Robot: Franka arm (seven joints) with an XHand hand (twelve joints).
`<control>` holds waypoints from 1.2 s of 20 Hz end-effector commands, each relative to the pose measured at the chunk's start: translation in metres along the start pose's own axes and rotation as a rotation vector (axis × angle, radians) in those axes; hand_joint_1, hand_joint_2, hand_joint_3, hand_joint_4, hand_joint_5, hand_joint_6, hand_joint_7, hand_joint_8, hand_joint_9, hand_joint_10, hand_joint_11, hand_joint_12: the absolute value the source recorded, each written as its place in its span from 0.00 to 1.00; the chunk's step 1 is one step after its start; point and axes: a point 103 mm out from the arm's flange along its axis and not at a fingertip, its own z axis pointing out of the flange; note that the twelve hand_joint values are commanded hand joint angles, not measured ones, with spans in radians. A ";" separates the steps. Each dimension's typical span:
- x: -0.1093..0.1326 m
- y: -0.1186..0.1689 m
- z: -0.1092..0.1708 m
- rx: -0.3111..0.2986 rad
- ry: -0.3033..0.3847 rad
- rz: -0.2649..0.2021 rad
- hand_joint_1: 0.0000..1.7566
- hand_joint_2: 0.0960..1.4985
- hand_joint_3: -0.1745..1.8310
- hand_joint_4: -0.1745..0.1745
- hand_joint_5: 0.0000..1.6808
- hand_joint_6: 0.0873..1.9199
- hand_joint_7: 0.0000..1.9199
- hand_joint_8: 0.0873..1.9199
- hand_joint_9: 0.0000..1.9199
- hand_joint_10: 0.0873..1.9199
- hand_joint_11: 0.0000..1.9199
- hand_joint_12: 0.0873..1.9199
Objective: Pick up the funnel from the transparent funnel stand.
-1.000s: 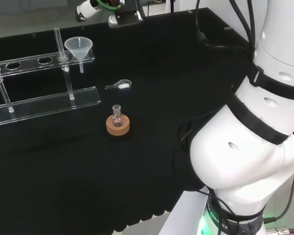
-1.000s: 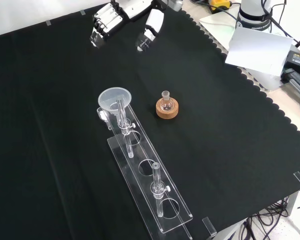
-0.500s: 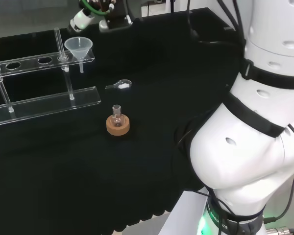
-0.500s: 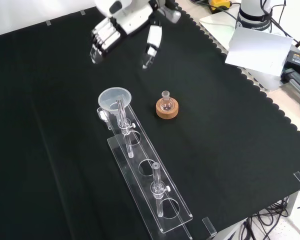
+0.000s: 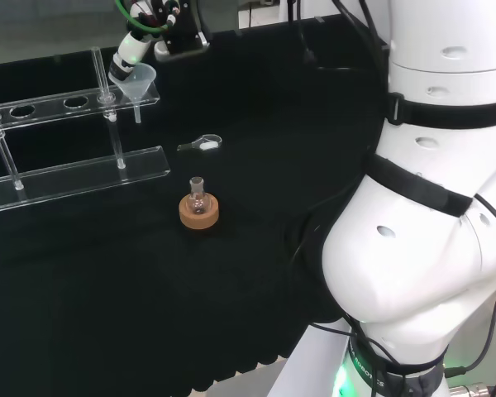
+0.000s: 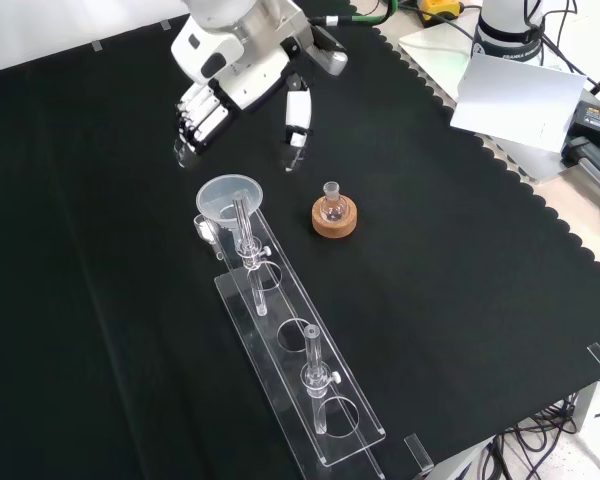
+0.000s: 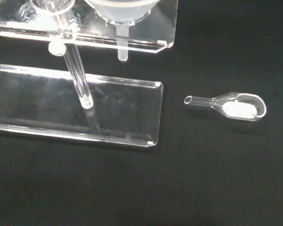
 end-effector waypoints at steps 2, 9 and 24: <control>0.009 0.009 0.007 0.075 -0.018 -0.024 0.37 0.45 0.21 0.54 0.11 0.00 0.00 0.17 0.05 0.41 0.08 0.76; 0.014 0.019 0.009 0.064 -0.020 -0.039 0.40 0.40 0.26 0.57 0.10 0.00 0.00 0.11 0.03 0.44 0.10 0.77; 0.022 0.039 0.016 0.086 -0.049 -0.085 0.47 0.34 0.31 0.75 0.06 0.00 0.01 0.00 0.01 0.50 0.14 0.76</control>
